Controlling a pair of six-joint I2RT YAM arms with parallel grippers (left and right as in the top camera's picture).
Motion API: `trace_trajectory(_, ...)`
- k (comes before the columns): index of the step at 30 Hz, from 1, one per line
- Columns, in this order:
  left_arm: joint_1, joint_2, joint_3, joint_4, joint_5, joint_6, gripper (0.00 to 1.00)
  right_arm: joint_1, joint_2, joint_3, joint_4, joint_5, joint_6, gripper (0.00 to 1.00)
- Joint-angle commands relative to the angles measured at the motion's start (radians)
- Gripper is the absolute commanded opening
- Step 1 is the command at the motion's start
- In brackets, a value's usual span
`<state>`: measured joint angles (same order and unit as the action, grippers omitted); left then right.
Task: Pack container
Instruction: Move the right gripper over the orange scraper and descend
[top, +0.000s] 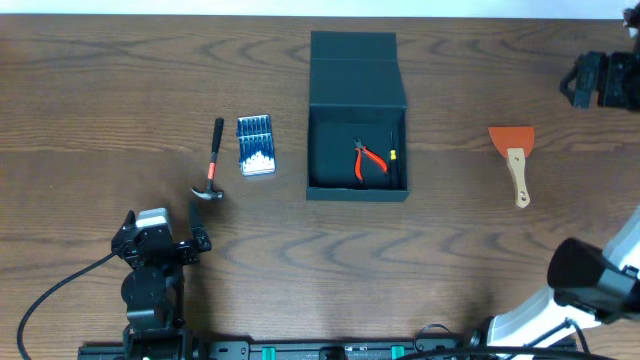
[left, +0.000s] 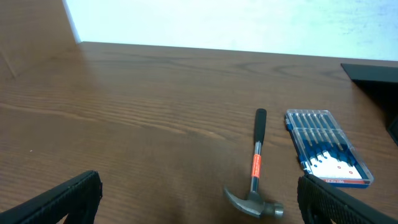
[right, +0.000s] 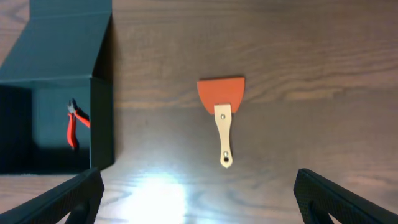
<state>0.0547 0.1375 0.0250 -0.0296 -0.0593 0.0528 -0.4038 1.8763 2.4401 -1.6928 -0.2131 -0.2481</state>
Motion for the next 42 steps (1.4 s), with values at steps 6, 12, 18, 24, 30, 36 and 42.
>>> trace_trajectory(6,-0.004,-0.003,-0.02,-0.037,-0.023,0.006,0.99,-0.003,0.027,-0.325,0.105,0.03,0.004,0.92)
trace_trajectory(12,-0.004,-0.003,-0.02,-0.037,-0.023,0.006,0.99,-0.003,0.027,-0.602,0.267,0.03,-0.003,0.91)
trace_trajectory(18,-0.004,-0.003,-0.02,-0.037,-0.023,0.006,0.98,-0.003,0.027,-0.848,0.448,0.035,-0.003,0.89)
trace_trajectory(24,-0.004,-0.003,-0.02,-0.037,-0.023,0.006,0.99,-0.003,0.027,-0.957,0.559,0.158,-0.004,0.88)
trace_trajectory(30,-0.004,-0.003,-0.02,-0.037,-0.023,0.006,0.99,-0.003,0.027,-0.964,0.599,0.24,-0.019,0.87)
trace_trajectory(36,-0.004,-0.003,-0.02,-0.037,-0.023,0.006,0.99,-0.002,0.041,-0.964,0.615,0.238,-0.038,0.87)
trace_trajectory(42,-0.004,-0.003,-0.02,-0.037,-0.023,0.006,0.99,-0.002,0.076,-0.964,0.645,0.221,-0.064,0.87)
